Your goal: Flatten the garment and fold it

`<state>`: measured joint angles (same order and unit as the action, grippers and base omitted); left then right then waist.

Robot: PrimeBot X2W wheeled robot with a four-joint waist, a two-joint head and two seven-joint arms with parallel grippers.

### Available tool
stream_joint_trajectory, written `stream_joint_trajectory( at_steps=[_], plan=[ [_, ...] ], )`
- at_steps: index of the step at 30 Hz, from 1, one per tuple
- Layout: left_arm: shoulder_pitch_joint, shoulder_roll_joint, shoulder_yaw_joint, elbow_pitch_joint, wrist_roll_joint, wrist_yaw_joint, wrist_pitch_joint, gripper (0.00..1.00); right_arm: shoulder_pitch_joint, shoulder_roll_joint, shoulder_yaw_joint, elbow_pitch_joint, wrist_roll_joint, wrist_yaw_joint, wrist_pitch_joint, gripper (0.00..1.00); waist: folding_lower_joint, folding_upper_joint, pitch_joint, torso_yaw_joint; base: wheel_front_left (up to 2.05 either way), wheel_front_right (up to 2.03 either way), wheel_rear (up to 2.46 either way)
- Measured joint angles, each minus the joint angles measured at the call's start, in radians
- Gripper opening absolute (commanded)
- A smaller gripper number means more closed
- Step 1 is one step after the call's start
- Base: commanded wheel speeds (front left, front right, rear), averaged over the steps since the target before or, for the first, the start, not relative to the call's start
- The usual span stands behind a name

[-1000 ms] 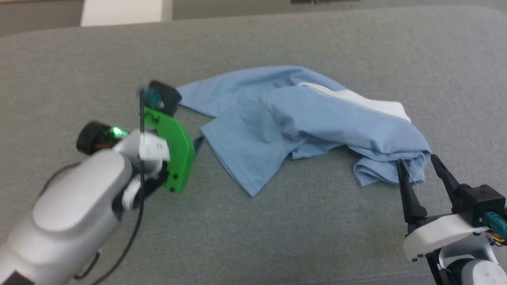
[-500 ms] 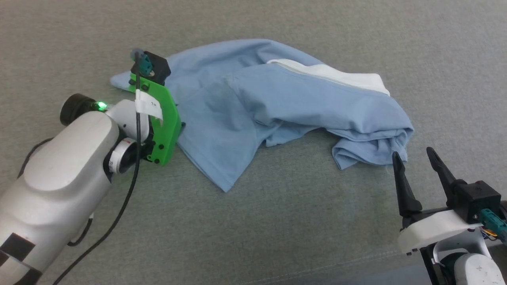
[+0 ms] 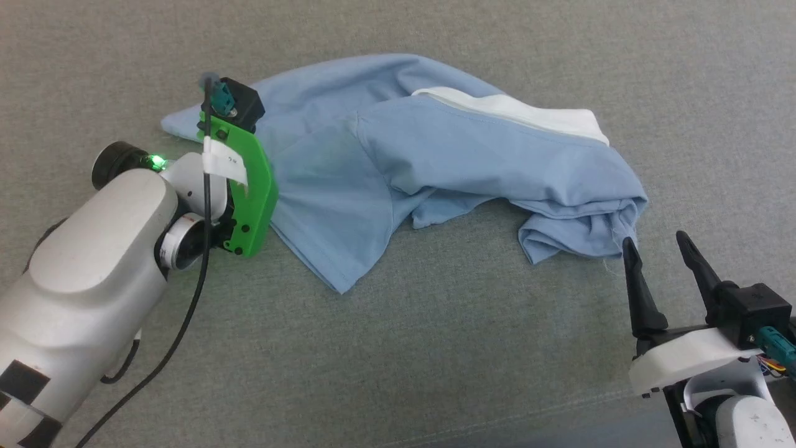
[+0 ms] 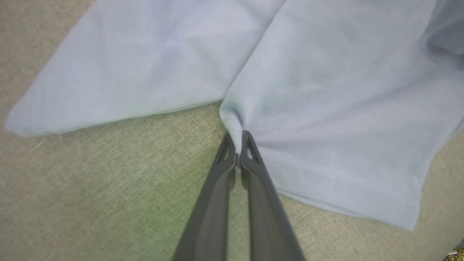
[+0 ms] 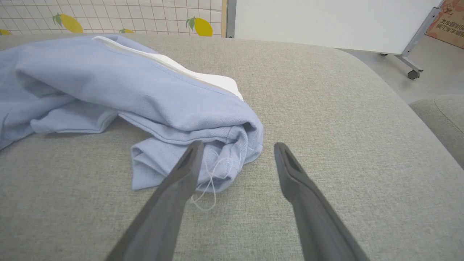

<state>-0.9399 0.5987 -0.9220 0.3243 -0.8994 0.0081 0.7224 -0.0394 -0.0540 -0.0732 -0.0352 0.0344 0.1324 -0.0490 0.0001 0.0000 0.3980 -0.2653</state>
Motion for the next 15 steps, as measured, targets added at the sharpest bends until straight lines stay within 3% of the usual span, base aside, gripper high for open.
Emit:
stream_joint_trajectory(
  at_steps=[9, 15],
  plan=[
    [-0.033, -0.010, 0.074, 0.000, 0.104, 0.018, -0.305, 0.00, 0.000, 0.000, -0.011, 0.021, -0.002, 0.000, 0.015, 1.00, 0.0000, 0.0000, -0.092, 0.041, 0.00, 0.00, 0.00],
    [-0.071, 0.021, 0.128, -0.050, 0.179, 0.028, -0.501, 0.00, 0.013, 0.000, -0.020, 0.023, -0.007, 0.000, 0.035, 1.00, -0.0001, 0.0000, -0.167, 0.084, 0.00, 0.00, 0.00]
  ],
)
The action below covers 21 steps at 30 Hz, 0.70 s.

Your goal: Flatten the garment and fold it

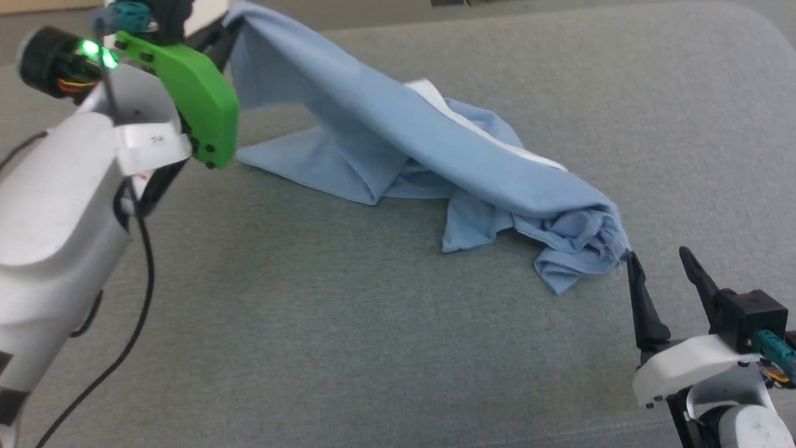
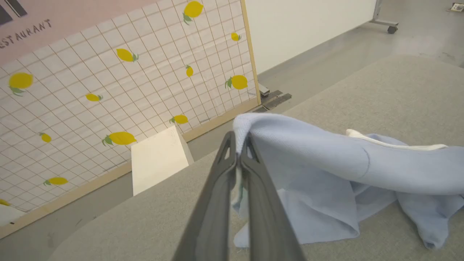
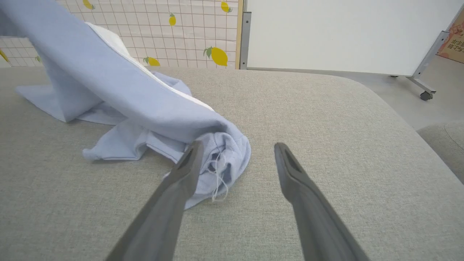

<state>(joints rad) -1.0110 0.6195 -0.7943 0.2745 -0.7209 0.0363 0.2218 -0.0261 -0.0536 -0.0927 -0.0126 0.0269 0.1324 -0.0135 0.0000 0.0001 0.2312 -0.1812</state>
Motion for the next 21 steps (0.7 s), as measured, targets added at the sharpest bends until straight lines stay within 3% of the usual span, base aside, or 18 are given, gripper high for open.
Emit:
stream_joint_trajectory(
  at_steps=[4, 11, 15, 20, 21],
  plan=[
    [0.038, 0.053, -0.002, -0.070, 0.017, 0.000, -0.068, 0.00, 0.030, 0.000, 0.000, 0.000, 0.000, 0.000, 0.011, 1.00, 0.0000, 0.0000, -0.043, 0.039, 0.00, 0.00, 0.00],
    [0.392, 0.141, -0.148, -0.205, -0.002, 0.017, -0.031, 0.00, 0.062, 0.001, -0.001, -0.011, 0.002, 0.000, 0.026, 1.00, 0.0000, 0.0000, -0.110, 0.101, 0.00, 0.00, 0.00],
    [0.549, 0.146, -0.246, -0.230, -0.005, 0.027, -0.012, 0.00, 0.073, -0.001, 0.004, -0.017, 0.002, 0.000, 0.036, 1.00, 0.0000, 0.0000, -0.137, 0.126, 0.00, 0.00, 0.00],
    [0.626, 0.145, -0.298, -0.178, -0.005, 0.040, 0.003, 0.00, 0.073, -0.006, 0.012, -0.021, 0.008, 0.000, 0.049, 1.00, 0.0000, 0.0000, -0.160, 0.136, 0.00, 0.00, 0.00],
    [0.630, 0.145, -0.302, -0.162, -0.005, 0.045, 0.006, 0.31, 0.073, -0.008, 0.013, -0.021, 0.008, 0.000, 0.050, 1.00, 0.0000, 0.0000, -0.164, 0.136, 0.00, 0.00, 0.00]
  ],
)
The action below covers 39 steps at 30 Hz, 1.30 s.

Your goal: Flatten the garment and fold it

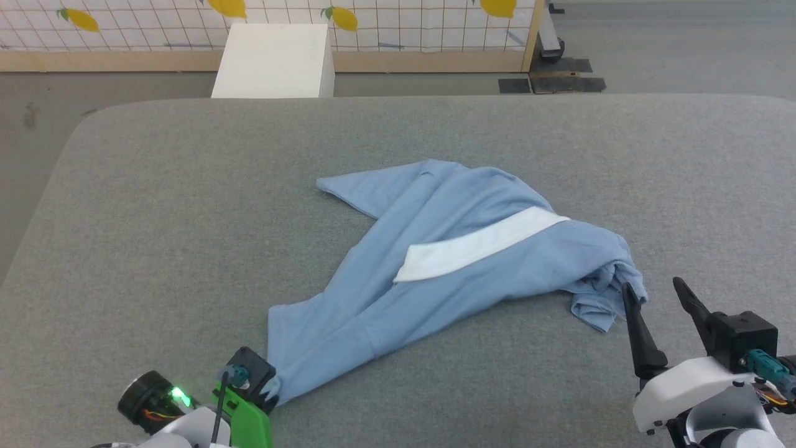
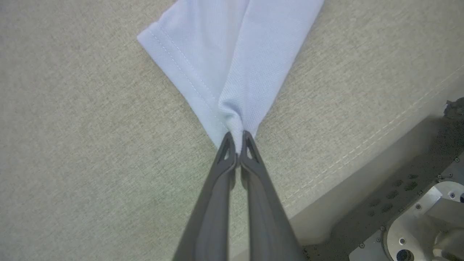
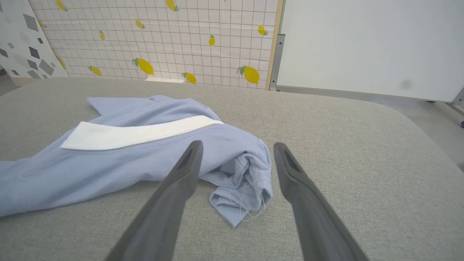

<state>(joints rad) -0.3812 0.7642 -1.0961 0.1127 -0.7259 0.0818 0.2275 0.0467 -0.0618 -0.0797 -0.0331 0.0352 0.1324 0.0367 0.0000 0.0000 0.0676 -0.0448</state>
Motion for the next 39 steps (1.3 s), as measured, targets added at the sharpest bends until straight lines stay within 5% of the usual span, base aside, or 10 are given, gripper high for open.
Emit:
stream_joint_trajectory(
  at_steps=[1, 10, 16, 20, 30, 39],
  plan=[
    [0.001, 0.000, -0.002, 0.016, 0.004, 0.005, -0.001, 1.00, 0.000, -0.003, 0.000, 0.000, 0.001, 0.000, 0.003, 1.00, 0.0000, 0.0000, -0.002, 0.000, 0.00, 0.00, 0.00],
    [-0.014, -0.018, 0.134, 0.045, -0.029, 0.126, -0.129, 1.00, 0.025, -0.023, -0.016, -0.006, 0.016, 0.000, 0.017, 1.00, 0.0000, -0.0001, -0.048, 0.020, 0.00, 0.00, 0.00],
    [-0.043, -0.037, 0.270, -0.022, -0.001, 0.270, -0.366, 1.00, 0.027, -0.050, -0.039, -0.017, 0.038, 0.000, 0.047, 1.00, 0.0000, 0.0000, -0.069, 0.050, 0.00, 0.00, 0.00],
    [-0.027, -0.059, 0.309, -0.067, 0.012, 0.322, -0.451, 1.00, 0.026, -0.097, -0.037, -0.014, 0.075, 0.000, 0.128, 1.00, 0.0000, 0.0000, -0.066, 0.064, 0.00, 0.00, 0.00],
    [0.019, -0.104, 0.290, -0.156, 0.078, 0.365, -0.475, 1.00, -0.156, -0.368, 0.036, 0.096, 0.354, 0.000, 0.585, 1.00, 0.0000, 0.0000, 0.005, 0.098, 0.00, 0.00, 0.00],
    [0.001, -0.125, 0.273, -0.160, 0.084, 0.360, -0.458, 1.00, -0.318, -0.514, 0.144, 0.222, 0.523, 0.000, 0.752, 1.00, 0.0000, 0.0000, 0.089, 0.159, 0.00, 0.00, 0.00]
  ],
)
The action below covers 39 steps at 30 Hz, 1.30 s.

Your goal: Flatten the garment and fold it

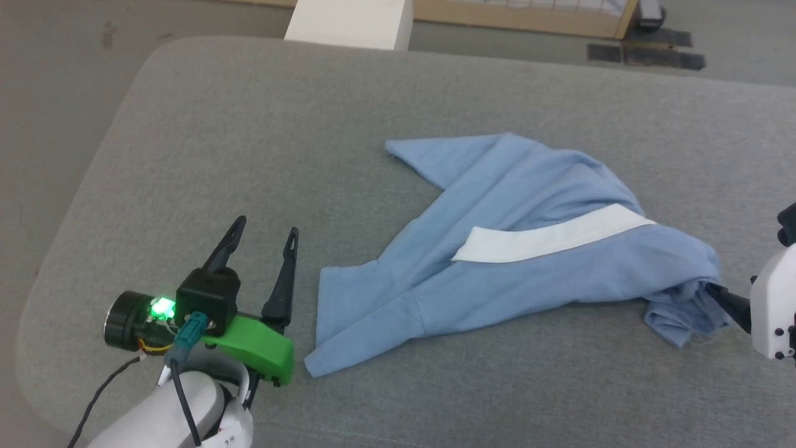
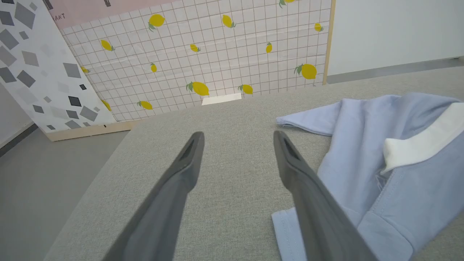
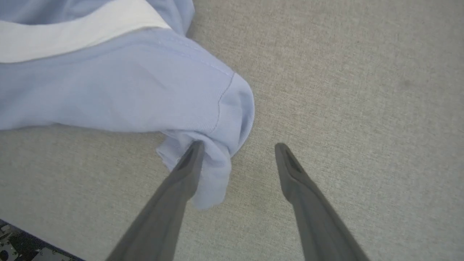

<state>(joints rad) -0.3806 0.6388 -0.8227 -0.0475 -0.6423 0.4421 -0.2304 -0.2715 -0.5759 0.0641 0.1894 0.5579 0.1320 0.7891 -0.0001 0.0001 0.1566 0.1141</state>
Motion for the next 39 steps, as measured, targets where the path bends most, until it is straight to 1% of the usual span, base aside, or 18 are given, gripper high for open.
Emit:
stream_joint_trajectory(
  at_steps=[4, 8, 10, 14, 15, 16, 20, 23, 27, 31, 35, 37, 39],
  plan=[
    [-0.019, -0.008, -0.002, -0.001, 0.001, -0.001, 0.000, 1.00, -0.027, -0.030, 0.067, 0.041, 0.008, 0.000, 0.007, 1.00, 0.0000, 0.0000, 0.039, 0.028, 0.00, 0.00, 0.00],
    [-0.037, -0.015, -0.003, -0.003, 0.003, -0.002, 0.001, 1.00, -0.045, -0.055, 0.130, 0.086, 0.004, 0.000, -0.009, 1.00, 0.0000, 0.0000, 0.077, 0.055, 0.00, 0.00, 0.00],
    [-0.041, -0.018, -0.003, -0.002, 0.004, -0.002, 0.001, 1.00, -0.054, -0.058, 0.148, 0.104, 0.004, 0.000, -0.021, 1.00, 0.0000, 0.0000, 0.093, 0.068, 0.00, 0.00, 0.00],
    [-0.044, -0.026, -0.004, 0.002, 0.004, -0.002, 0.000, 1.00, -0.084, -0.085, 0.192, 0.126, 0.001, 0.000, -0.044, 1.00, 0.0000, -0.0001, 0.119, 0.092, 0.00, 0.00, 0.00],
    [-0.044, -0.027, -0.004, 0.004, 0.004, -0.002, 0.000, 1.00, -0.088, -0.091, 0.199, 0.131, 0.003, 0.000, -0.051, 0.53, 0.0000, -0.0001, 0.123, 0.097, 0.00, 0.00, 0.00],
    [-0.044, -0.029, -0.004, 0.006, 0.004, -0.002, 0.000, 1.00, -0.094, -0.097, 0.207, 0.133, 0.006, 0.000, -0.060, 0.00, 0.0000, -0.0001, 0.126, 0.101, 0.00, 0.00, 0.00],
    [-0.045, -0.036, -0.004, 0.022, 0.003, -0.002, 0.000, 1.00, -0.114, -0.123, 0.232, 0.152, -0.011, 0.000, -0.145, 0.00, 0.0000, 0.0000, 0.121, 0.105, 0.00, 0.00, 0.00],
    [-0.044, -0.042, -0.005, 0.034, 0.001, -0.010, 0.000, 1.00, -0.139, -0.159, 0.261, 0.164, -0.047, 0.000, -0.231, 0.00, 0.0002, 0.0000, 0.103, 0.100, 0.00, 0.00, 0.00],
    [-0.042, -0.047, -0.004, 0.042, -0.006, -0.010, -0.001, 1.00, -0.228, -0.241, 0.283, 0.166, -0.112, 0.000, -0.374, 0.00, 0.0002, 0.0000, 0.066, 0.085, 0.00, 0.00, 0.00],
    [-0.034, -0.047, -0.002, 0.044, -0.013, -0.010, -0.001, 1.00, -0.296, -0.300, 0.302, 0.181, -0.185, 0.000, -0.509, 0.00, 0.0002, -0.0001, 0.031, 0.064, 0.00, 0.00, 0.00],
    [-0.021, -0.047, 0.002, 0.042, -0.020, -0.008, -0.001, 1.00, -0.284, -0.319, 0.304, 0.208, -0.245, 0.000, -0.621, 0.00, 0.0002, 0.0000, 0.008, 0.039, 0.00, 0.00, 0.00],
    [-0.014, -0.046, 0.004, 0.038, -0.024, -0.005, -0.001, 1.00, -0.246, -0.311, 0.286, 0.224, -0.263, 0.000, -0.662, 0.00, 0.0002, -0.0001, 0.002, 0.027, 0.00, 0.00, 0.00],
    [-0.006, -0.045, 0.003, 0.033, -0.028, 0.000, -0.001, 1.00, -0.172, -0.292, 0.265, 0.238, -0.296, 0.000, -0.703, 0.00, 0.0002, 0.0000, -0.003, 0.014, 0.00, 0.00, 0.00]
  ],
)
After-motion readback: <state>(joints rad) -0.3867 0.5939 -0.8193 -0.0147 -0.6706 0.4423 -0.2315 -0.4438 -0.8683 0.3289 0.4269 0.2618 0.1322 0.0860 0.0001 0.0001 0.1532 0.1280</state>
